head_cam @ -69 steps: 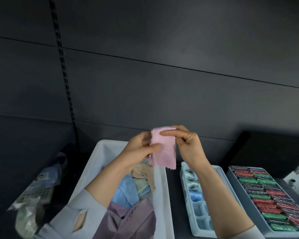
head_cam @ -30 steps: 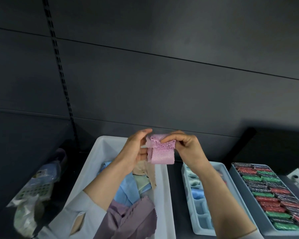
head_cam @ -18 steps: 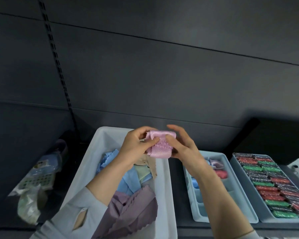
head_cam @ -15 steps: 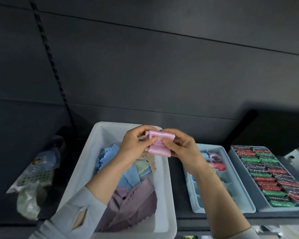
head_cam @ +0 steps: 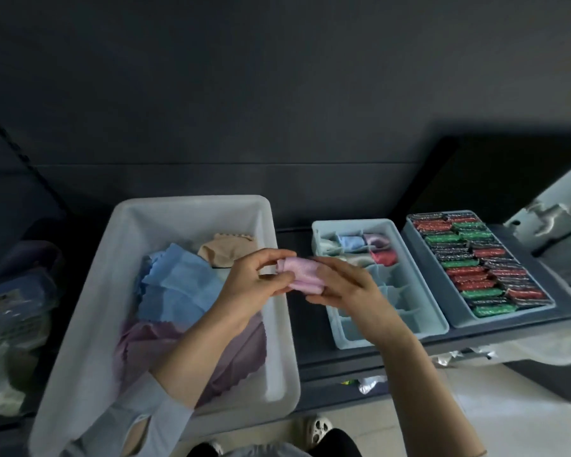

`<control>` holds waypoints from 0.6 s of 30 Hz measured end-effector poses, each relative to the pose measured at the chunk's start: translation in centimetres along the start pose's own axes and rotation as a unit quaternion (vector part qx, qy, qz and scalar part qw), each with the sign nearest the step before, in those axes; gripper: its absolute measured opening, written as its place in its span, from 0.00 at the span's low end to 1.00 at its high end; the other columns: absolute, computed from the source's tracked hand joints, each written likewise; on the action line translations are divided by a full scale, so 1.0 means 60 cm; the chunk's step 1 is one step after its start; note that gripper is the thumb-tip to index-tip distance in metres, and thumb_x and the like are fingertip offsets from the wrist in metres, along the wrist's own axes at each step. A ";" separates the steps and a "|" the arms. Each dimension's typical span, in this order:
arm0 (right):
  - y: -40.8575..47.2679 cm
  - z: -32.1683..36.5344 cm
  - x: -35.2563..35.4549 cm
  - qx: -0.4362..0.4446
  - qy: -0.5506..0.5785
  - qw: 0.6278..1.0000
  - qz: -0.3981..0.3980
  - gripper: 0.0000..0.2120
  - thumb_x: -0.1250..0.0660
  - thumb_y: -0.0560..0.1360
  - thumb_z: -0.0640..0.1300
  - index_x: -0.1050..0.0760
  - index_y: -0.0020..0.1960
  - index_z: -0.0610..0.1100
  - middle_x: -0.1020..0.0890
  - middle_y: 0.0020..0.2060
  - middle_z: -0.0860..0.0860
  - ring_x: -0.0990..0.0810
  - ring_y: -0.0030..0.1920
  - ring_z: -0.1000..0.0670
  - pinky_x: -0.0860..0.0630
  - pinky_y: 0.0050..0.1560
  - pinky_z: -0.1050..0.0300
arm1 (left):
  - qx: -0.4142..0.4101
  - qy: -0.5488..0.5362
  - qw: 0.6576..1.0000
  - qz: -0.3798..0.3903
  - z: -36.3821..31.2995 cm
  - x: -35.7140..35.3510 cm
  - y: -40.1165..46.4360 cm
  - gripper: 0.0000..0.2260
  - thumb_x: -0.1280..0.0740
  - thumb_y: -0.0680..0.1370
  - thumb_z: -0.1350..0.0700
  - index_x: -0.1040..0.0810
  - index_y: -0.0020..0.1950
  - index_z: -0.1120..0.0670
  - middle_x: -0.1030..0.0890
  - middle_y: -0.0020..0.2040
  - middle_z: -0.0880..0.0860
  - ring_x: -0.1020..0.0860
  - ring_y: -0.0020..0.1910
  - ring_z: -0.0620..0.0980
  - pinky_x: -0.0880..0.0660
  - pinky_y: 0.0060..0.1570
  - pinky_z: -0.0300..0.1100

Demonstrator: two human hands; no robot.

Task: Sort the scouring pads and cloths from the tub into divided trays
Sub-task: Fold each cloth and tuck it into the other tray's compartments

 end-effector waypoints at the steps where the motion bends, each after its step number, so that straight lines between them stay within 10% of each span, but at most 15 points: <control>1: -0.003 -0.009 0.019 -0.003 -0.022 1.000 0.011 0.11 0.36 0.79 0.38 0.22 0.61 0.40 0.16 0.51 0.45 0.16 0.54 0.44 0.19 0.54 0.50 | -0.015 0.023 1.000 0.003 0.005 -0.014 0.002 0.15 0.30 0.75 0.68 0.18 0.54 0.50 0.16 0.51 0.52 0.16 0.47 0.48 0.20 0.46 0.40; 10: 0.016 -0.056 0.283 0.000 -0.271 0.956 -0.111 0.09 0.26 0.73 0.41 0.22 0.51 0.50 0.17 0.42 0.51 0.18 0.42 0.48 0.21 0.43 0.48 | -0.028 0.228 0.972 -0.050 0.101 -0.176 0.030 0.20 0.32 0.76 0.66 0.25 0.65 0.49 0.22 0.61 0.48 0.22 0.57 0.39 0.26 0.54 0.30; 14: 0.068 -0.057 0.321 0.085 -0.446 0.888 -0.071 0.10 0.27 0.72 0.41 0.23 0.51 0.48 0.18 0.41 0.56 0.21 0.37 0.61 0.33 0.34 0.74 | -0.103 0.428 0.892 -0.104 0.124 -0.240 0.070 0.19 0.29 0.74 0.65 0.22 0.64 0.54 0.24 0.62 0.49 0.23 0.57 0.45 0.28 0.61 0.37; 18: 0.114 -0.095 0.307 0.126 -0.524 0.842 -0.026 0.07 0.29 0.72 0.37 0.22 0.49 0.45 0.19 0.39 0.52 0.21 0.41 0.48 0.36 0.34 0.70 | -0.114 0.584 0.799 -0.083 0.151 -0.264 0.118 0.20 0.29 0.70 0.69 0.20 0.61 0.57 0.22 0.60 0.53 0.24 0.58 0.53 0.26 0.61 0.42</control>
Point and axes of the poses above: each hand's wrist, its own y-axis towards the middle knuckle, its own x-axis out of the back of the hand, z = x × y, the point moved 2 cm from there along y, towards the middle knuckle
